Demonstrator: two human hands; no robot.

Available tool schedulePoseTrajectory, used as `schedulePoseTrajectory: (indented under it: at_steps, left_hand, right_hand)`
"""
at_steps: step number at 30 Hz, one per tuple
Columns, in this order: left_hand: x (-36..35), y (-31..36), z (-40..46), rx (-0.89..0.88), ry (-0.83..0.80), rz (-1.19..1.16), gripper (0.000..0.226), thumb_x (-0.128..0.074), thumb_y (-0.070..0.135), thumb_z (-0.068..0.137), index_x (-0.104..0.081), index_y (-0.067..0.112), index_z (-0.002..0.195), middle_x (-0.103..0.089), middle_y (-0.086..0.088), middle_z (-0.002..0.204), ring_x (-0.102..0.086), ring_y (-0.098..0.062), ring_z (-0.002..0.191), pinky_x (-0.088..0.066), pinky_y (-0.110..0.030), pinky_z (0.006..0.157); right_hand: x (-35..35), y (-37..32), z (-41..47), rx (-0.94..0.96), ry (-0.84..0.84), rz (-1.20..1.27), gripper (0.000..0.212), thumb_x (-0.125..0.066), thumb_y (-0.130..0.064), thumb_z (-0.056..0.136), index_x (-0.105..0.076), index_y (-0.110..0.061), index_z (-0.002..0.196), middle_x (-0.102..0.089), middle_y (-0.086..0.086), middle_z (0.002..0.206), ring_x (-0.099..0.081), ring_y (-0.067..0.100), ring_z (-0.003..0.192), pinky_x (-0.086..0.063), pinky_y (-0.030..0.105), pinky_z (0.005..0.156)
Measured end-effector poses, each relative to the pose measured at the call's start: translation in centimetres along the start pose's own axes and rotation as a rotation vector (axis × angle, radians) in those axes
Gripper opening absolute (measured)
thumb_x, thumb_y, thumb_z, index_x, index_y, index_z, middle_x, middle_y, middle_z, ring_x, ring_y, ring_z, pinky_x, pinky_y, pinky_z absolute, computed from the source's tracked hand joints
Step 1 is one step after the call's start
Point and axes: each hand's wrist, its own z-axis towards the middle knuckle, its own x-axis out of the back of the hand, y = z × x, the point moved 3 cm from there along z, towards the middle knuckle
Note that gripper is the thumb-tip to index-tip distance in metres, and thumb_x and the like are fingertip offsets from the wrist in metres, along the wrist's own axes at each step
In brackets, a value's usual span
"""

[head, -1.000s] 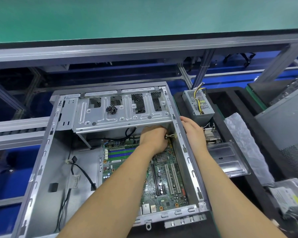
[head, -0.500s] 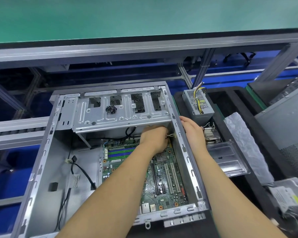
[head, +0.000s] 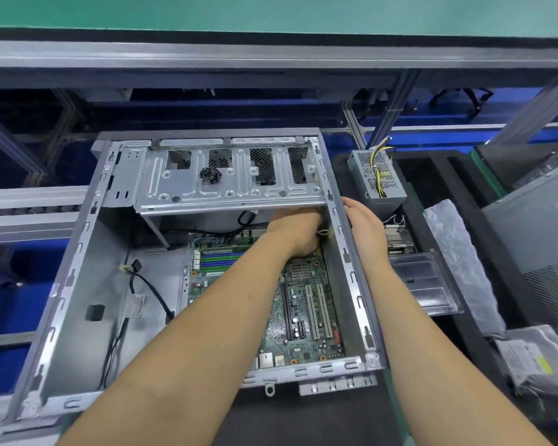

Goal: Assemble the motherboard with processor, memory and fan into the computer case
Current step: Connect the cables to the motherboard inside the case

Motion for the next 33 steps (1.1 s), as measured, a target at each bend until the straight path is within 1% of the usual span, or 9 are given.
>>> schedulePoseTrajectory:
  at_steps: [4, 7, 8, 11, 15, 22, 24, 28, 33]
  left_hand:
    - [0.1, -0.2, 0.2, -0.014, 0.014, 0.002, 0.015, -0.054, 0.017, 0.088, -0.059, 0.020, 0.102, -0.062, -0.001, 0.098, -0.059, -0.028, 0.092, -0.053, -0.043, 0.077]
    - [0.1, -0.2, 0.4, -0.038, 0.040, 0.018, 0.005, -0.057, 0.017, 0.088, -0.054, 0.021, 0.089, -0.057, 0.001, 0.087, -0.058, -0.029, 0.087, -0.048, -0.039, 0.069]
    - [0.1, -0.2, 0.4, -0.041, 0.040, 0.016, 0.007, -0.057, 0.018, 0.088, -0.052, 0.022, 0.087, -0.054, 0.003, 0.084, -0.057, -0.028, 0.086, -0.047, -0.039, 0.068]
    - [0.0, -0.3, 0.4, -0.052, 0.026, 0.003, 0.008, -0.057, 0.020, 0.089, -0.050, 0.024, 0.087, -0.049, 0.006, 0.081, -0.055, -0.028, 0.087, -0.050, -0.041, 0.075]
    - [0.0, -0.5, 0.4, -0.037, 0.022, 0.010, 0.022, -0.057, 0.023, 0.090, -0.042, 0.026, 0.075, -0.048, 0.008, 0.079, -0.053, -0.027, 0.086, -0.052, -0.044, 0.081]
    - [-0.2, -0.6, 0.5, -0.031, 0.010, 0.000, 0.017, -0.057, 0.026, 0.089, -0.044, 0.028, 0.078, -0.052, 0.009, 0.082, -0.056, -0.027, 0.088, -0.053, -0.045, 0.083]
    - [-0.2, -0.7, 0.5, -0.033, 0.025, -0.006, 0.020, -0.058, 0.025, 0.089, -0.043, 0.029, 0.076, -0.050, 0.011, 0.081, -0.056, -0.026, 0.087, -0.053, -0.044, 0.082]
    - [-0.4, -1.0, 0.6, -0.033, 0.042, -0.005, 0.020, -0.058, 0.025, 0.088, -0.044, 0.027, 0.073, -0.051, 0.010, 0.079, -0.056, -0.025, 0.084, -0.053, -0.041, 0.078]
    - [-0.6, -1.2, 0.7, -0.052, 0.057, -0.014, 0.024, -0.059, 0.025, 0.088, -0.043, 0.025, 0.070, -0.049, 0.008, 0.075, -0.049, -0.016, 0.070, -0.047, -0.035, 0.069]
  right_hand:
    - [0.0, 0.1, 0.0, -0.019, 0.003, 0.010, 0.024, -0.055, -0.013, 0.099, -0.072, -0.030, 0.095, -0.072, -0.008, 0.090, -0.060, -0.010, 0.061, -0.045, 0.007, 0.056]
    - [0.0, 0.1, 0.0, -0.025, 0.010, 0.020, 0.022, -0.055, -0.013, 0.099, -0.071, -0.027, 0.098, -0.071, -0.009, 0.087, -0.060, -0.010, 0.058, -0.044, 0.007, 0.053]
    - [0.0, 0.1, -0.1, -0.023, 0.011, 0.025, 0.022, -0.054, -0.012, 0.099, -0.071, -0.027, 0.097, -0.071, -0.010, 0.086, -0.059, -0.010, 0.057, -0.044, 0.007, 0.052]
    - [0.1, 0.0, -0.1, -0.015, 0.007, 0.018, 0.024, -0.053, -0.012, 0.100, -0.070, -0.029, 0.094, -0.070, -0.012, 0.087, -0.059, -0.012, 0.058, -0.043, 0.006, 0.053]
    - [0.1, 0.1, 0.1, -0.012, 0.002, 0.003, 0.022, -0.053, -0.013, 0.100, -0.071, -0.027, 0.099, -0.069, -0.015, 0.089, -0.059, -0.015, 0.061, -0.041, 0.003, 0.053]
    - [0.1, 0.4, 0.3, -0.023, 0.001, 0.008, 0.022, -0.054, -0.015, 0.100, -0.072, -0.028, 0.101, -0.070, -0.015, 0.092, -0.061, -0.015, 0.064, -0.042, 0.004, 0.054]
    - [0.1, 0.5, 0.4, -0.022, 0.005, 0.008, 0.022, -0.054, -0.015, 0.100, -0.071, -0.028, 0.100, -0.070, -0.016, 0.090, -0.060, -0.015, 0.063, -0.041, 0.003, 0.053]
    - [0.1, 0.6, 0.5, -0.021, 0.005, -0.002, 0.021, -0.054, -0.016, 0.100, -0.071, -0.028, 0.102, -0.069, -0.016, 0.094, -0.060, -0.016, 0.066, -0.042, 0.004, 0.056]
    - [0.1, 0.7, 0.5, -0.035, 0.013, 0.006, 0.021, -0.054, -0.016, 0.100, -0.072, -0.027, 0.103, -0.071, -0.012, 0.094, -0.061, -0.014, 0.063, -0.044, 0.005, 0.055]
